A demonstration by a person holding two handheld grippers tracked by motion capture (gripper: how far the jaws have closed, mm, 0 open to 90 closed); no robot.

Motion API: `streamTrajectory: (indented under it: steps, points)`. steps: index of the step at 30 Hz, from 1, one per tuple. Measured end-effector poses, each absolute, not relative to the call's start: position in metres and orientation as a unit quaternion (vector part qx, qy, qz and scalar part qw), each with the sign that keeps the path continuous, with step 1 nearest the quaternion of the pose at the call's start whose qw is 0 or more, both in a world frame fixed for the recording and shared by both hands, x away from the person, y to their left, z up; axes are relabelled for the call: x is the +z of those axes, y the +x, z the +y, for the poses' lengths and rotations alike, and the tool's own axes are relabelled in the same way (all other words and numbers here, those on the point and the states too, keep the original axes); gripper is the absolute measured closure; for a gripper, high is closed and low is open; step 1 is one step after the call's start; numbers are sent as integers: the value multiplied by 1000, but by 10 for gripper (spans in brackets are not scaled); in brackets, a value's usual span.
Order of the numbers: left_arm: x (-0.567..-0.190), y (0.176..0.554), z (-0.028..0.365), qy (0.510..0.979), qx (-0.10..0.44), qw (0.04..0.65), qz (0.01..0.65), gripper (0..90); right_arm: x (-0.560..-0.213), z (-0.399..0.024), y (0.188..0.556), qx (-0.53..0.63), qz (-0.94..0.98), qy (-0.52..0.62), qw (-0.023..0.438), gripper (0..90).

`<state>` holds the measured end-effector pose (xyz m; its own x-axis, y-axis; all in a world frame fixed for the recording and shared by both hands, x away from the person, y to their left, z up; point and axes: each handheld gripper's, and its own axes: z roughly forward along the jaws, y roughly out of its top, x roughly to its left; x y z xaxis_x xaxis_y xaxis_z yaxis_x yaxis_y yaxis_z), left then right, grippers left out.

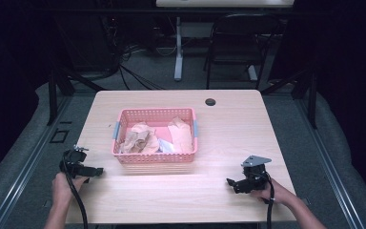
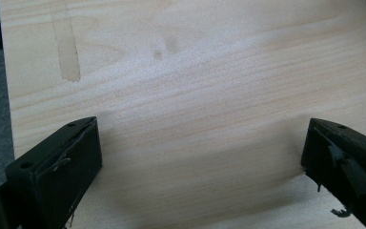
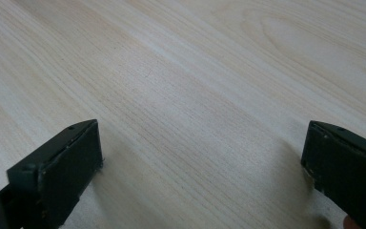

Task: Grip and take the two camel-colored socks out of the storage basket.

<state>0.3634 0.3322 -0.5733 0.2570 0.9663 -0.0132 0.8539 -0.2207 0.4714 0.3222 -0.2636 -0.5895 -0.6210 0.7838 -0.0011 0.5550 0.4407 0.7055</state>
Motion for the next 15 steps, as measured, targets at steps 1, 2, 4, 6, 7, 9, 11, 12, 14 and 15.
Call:
streamTrajectory:
  steps: [1,2,4,6,7,9,11,12,14,15]
  points:
    - [-573,363,332,768,143,197,593,0,-589,-264,322,343,833,402,166,0]
    - [-573,363,332,768,143,196,593,0,-589,-264,322,343,833,402,166,0]
    - [-573,363,332,768,143,197,593,0,-589,-264,322,343,833,402,165,0]
    - [-573,364,332,768,143,196,593,0,-589,-264,322,343,833,402,166,0]
    - [-573,364,332,768,143,196,593,0,-589,-264,322,343,832,402,166,0]
    - [-573,364,332,768,143,196,593,0,-589,-264,322,343,833,402,166,0]
    - [-573,364,332,769,140,193,593,0,-590,-264,322,344,832,402,166,0]
    - [-573,364,332,769,140,193,593,0,-590,-264,322,344,832,402,167,0]
    - [-573,365,332,769,140,192,593,0,-590,-264,322,343,832,402,167,0]
    - [-573,365,331,768,140,192,595,0,-589,-264,322,343,832,402,166,0]
